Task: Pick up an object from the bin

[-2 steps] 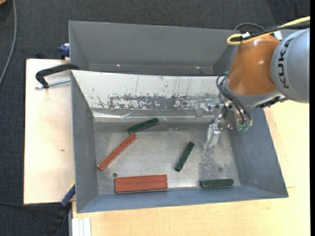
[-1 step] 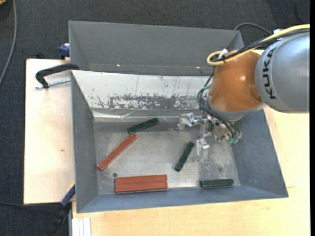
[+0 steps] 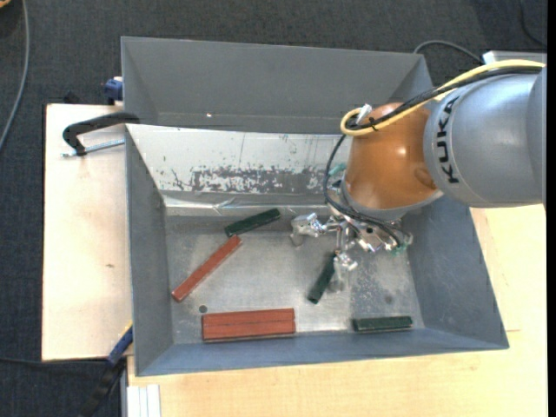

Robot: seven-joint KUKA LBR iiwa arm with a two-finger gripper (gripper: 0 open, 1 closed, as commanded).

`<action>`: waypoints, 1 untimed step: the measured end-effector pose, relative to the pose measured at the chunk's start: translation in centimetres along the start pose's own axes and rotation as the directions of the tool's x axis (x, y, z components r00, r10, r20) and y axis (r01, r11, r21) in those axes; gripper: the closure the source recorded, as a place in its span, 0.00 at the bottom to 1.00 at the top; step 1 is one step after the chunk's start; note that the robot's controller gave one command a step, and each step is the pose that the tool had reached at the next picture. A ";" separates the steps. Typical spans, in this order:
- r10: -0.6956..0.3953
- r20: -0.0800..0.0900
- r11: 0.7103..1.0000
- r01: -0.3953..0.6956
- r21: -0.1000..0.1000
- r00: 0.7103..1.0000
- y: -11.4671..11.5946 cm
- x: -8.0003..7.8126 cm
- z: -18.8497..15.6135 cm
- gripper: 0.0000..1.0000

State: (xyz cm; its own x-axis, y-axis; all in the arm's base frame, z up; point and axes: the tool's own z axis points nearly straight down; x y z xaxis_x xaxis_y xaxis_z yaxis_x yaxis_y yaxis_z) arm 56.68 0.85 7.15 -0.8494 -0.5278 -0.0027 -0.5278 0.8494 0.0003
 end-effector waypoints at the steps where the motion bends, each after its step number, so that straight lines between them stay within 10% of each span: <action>1: 0.023 -0.001 1.000 -0.023 0.000 1.000 1.9 2.7 0.1 1.00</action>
Offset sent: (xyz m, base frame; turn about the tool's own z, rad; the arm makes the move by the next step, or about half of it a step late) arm 0.0000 0.0000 0.0000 0.0000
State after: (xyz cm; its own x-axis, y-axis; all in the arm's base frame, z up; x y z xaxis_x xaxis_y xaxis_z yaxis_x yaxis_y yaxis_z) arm 53.41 1.02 7.08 -0.8615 -0.5078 -0.0018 -0.5078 0.8615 0.0007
